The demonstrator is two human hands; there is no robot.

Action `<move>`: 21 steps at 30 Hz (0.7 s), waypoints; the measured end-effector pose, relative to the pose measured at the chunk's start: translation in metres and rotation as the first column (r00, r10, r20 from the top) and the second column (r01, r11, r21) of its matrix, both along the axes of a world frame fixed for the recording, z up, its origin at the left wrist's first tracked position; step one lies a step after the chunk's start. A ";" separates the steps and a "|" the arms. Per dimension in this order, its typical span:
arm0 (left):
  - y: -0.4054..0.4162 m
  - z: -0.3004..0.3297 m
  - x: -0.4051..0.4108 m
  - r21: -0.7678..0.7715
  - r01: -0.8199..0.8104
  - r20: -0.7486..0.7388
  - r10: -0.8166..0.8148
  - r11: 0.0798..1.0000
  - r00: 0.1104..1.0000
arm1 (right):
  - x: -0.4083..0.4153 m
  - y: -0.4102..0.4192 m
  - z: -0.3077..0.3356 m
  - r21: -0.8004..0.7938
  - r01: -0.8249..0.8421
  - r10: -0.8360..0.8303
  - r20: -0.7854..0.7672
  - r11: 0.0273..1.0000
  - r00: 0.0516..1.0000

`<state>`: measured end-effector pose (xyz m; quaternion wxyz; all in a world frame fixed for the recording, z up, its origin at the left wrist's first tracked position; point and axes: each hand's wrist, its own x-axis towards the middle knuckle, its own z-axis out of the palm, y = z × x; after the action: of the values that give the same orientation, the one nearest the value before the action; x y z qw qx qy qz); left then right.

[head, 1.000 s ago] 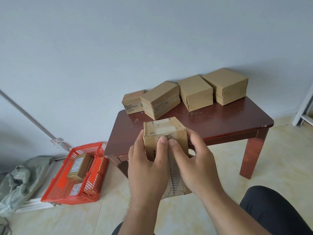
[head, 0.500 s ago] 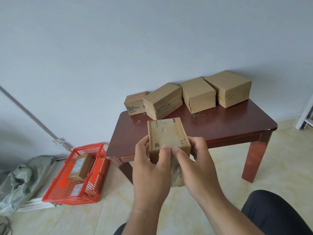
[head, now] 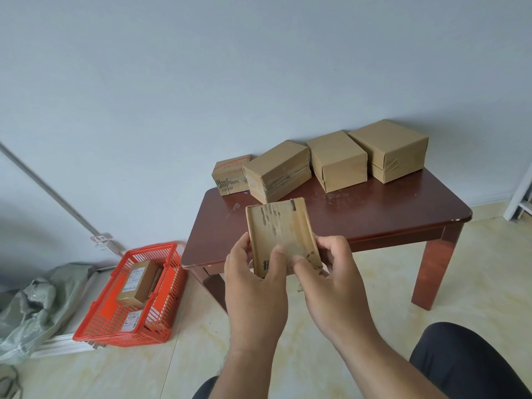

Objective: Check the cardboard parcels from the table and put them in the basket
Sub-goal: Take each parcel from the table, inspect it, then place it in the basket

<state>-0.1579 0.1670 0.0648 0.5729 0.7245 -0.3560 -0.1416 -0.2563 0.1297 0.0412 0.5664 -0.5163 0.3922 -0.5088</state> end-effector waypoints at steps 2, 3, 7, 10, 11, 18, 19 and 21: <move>0.001 -0.001 0.000 -0.010 0.015 0.010 -0.015 1.000 1.000 | 0.000 -0.002 0.002 -0.009 0.043 -0.043 -0.013 0.999 0.999; 0.002 -0.002 -0.001 -0.014 0.022 0.017 -0.022 1.000 1.000 | 0.001 -0.004 0.004 -0.018 0.071 -0.072 -0.026 0.997 0.997; 0.006 -0.005 -0.008 -0.005 0.031 0.049 -0.031 1.000 0.998 | 0.001 -0.010 0.003 -0.040 0.151 -0.153 -0.066 0.988 0.986; 0.004 -0.004 -0.006 0.000 0.014 0.069 -0.014 1.000 0.997 | 0.001 -0.010 0.000 -0.040 0.124 -0.126 -0.052 0.991 0.991; 0.002 -0.003 -0.004 0.002 0.003 0.075 -0.003 1.000 0.997 | 0.001 -0.008 -0.001 -0.044 0.098 -0.100 -0.050 0.994 0.994; 0.000 0.002 0.002 -0.002 -0.033 0.096 0.033 0.999 0.995 | 0.003 -0.005 -0.005 -0.051 0.068 -0.072 -0.077 0.996 0.994; 0.001 0.000 0.000 -0.005 -0.027 0.097 0.028 1.000 0.995 | 0.002 -0.008 -0.004 -0.056 0.085 -0.090 -0.113 0.995 0.989; 0.004 -0.006 -0.004 -0.007 -0.025 0.098 0.025 1.000 0.995 | 0.001 -0.013 -0.003 -0.061 0.122 -0.131 -0.168 0.991 0.977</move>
<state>-0.1624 0.1708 0.0589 0.5586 0.7334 -0.3750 -0.0978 -0.2549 0.1163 0.0383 0.4837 -0.5464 0.4585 -0.5073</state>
